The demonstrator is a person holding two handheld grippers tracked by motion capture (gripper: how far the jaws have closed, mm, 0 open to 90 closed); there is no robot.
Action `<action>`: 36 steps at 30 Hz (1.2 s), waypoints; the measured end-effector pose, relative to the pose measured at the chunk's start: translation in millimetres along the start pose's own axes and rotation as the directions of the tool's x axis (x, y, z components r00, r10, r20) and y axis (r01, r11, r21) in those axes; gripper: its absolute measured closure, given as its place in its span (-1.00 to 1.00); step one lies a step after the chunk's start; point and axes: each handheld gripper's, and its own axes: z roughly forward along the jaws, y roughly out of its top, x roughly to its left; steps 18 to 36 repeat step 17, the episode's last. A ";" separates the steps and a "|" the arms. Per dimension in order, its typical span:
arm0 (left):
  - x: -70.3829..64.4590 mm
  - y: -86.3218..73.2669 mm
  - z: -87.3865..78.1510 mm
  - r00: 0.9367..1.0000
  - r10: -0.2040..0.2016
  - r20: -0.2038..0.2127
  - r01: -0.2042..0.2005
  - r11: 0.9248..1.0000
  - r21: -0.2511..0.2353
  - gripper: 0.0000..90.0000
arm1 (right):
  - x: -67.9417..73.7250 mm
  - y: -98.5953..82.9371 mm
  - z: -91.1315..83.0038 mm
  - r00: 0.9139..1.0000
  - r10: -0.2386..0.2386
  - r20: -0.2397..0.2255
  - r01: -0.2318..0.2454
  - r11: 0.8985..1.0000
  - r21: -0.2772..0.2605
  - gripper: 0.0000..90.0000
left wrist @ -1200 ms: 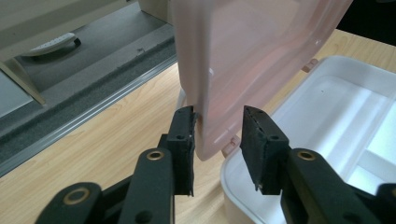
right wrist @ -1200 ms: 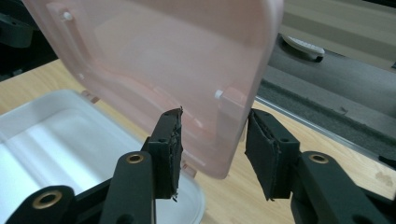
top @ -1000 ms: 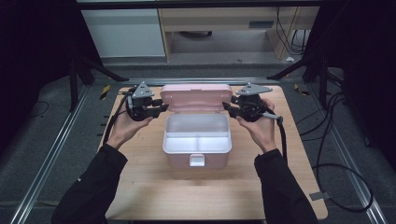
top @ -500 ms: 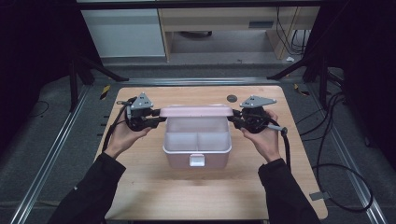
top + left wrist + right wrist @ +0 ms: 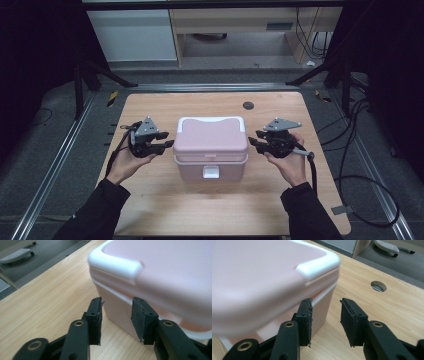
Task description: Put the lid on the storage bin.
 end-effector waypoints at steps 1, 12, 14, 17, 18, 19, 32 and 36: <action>0.4 -3.6 -0.3 1.000 -0.009 0.002 0.009 1.000 0.007 0.32 | -1.7 -2.9 -1.0 1.000 0.013 0.003 -0.013 1.000 0.001 0.29; 17.5 -44.9 0.6 0.987 -0.145 -0.068 0.149 0.987 0.054 -0.03 | -22.1 -39.6 -2.6 0.993 0.076 0.087 -0.081 0.995 0.050 -0.15; 23.5 -52.2 2.4 0.981 -0.170 -0.096 0.177 0.982 0.061 -0.11 | -27.4 -46.0 -3.7 0.990 0.087 0.111 -0.094 0.994 0.063 -0.21; 32.0 -64.1 4.9 0.971 -0.206 -0.124 0.216 0.974 0.075 -0.25 | -32.8 -55.8 -5.4 0.986 0.105 0.132 -0.115 0.990 0.076 -0.28; 32.0 -64.1 4.9 0.971 -0.206 -0.124 0.216 0.974 0.075 -0.25 | -32.8 -55.8 -5.4 0.986 0.105 0.132 -0.115 0.990 0.076 -0.28; 32.0 -64.1 4.9 0.971 -0.206 -0.124 0.216 0.974 0.075 -0.25 | -32.8 -55.8 -5.4 0.986 0.105 0.132 -0.115 0.990 0.076 -0.28; 32.0 -64.1 4.9 0.971 -0.206 -0.124 0.216 0.974 0.075 -0.25 | -32.8 -55.8 -5.4 0.986 0.105 0.132 -0.115 0.990 0.076 -0.28; 32.0 -64.1 4.9 0.971 -0.206 -0.124 0.216 0.974 0.075 -0.25 | -32.8 -55.8 -5.4 0.986 0.105 0.132 -0.115 0.990 0.076 -0.28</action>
